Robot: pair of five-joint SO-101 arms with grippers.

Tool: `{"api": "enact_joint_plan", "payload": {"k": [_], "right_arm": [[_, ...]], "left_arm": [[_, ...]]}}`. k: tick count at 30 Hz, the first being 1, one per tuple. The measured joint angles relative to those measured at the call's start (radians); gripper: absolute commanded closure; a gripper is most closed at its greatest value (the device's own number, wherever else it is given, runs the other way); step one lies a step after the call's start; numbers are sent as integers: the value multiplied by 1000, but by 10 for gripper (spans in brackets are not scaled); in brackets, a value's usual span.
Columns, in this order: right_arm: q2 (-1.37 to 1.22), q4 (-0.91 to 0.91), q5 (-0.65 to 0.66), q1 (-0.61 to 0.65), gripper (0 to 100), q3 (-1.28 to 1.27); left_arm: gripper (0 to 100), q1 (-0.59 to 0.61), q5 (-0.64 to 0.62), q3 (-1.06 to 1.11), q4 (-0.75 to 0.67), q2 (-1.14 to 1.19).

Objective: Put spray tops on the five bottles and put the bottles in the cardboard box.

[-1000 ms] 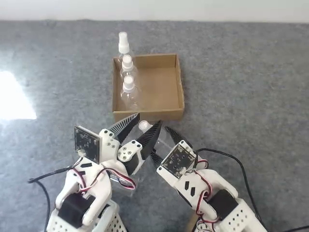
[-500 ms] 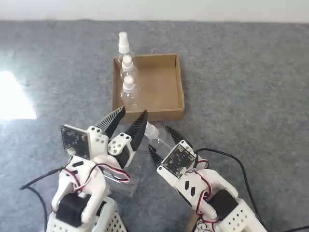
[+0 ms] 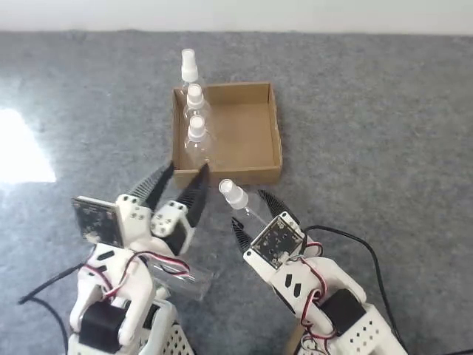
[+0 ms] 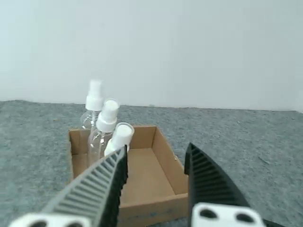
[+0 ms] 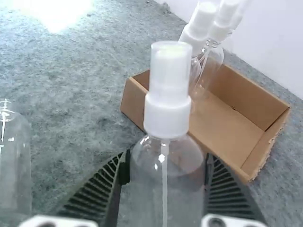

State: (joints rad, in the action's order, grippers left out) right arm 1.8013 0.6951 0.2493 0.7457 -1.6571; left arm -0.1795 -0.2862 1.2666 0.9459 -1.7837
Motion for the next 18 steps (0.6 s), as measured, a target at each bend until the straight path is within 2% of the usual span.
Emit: {"api": "enact_joint_plan", "payload": {"k": [5,14,18], "right_arm": [[0,0,0,0,829,0],[0,0,0,0,829,12],[0,-57,0,-2,830,18]], "left_arm": [[816,58,0,0,0,0],[816,68,0,0,0,0],[816,68,0,0,17,0]]}}
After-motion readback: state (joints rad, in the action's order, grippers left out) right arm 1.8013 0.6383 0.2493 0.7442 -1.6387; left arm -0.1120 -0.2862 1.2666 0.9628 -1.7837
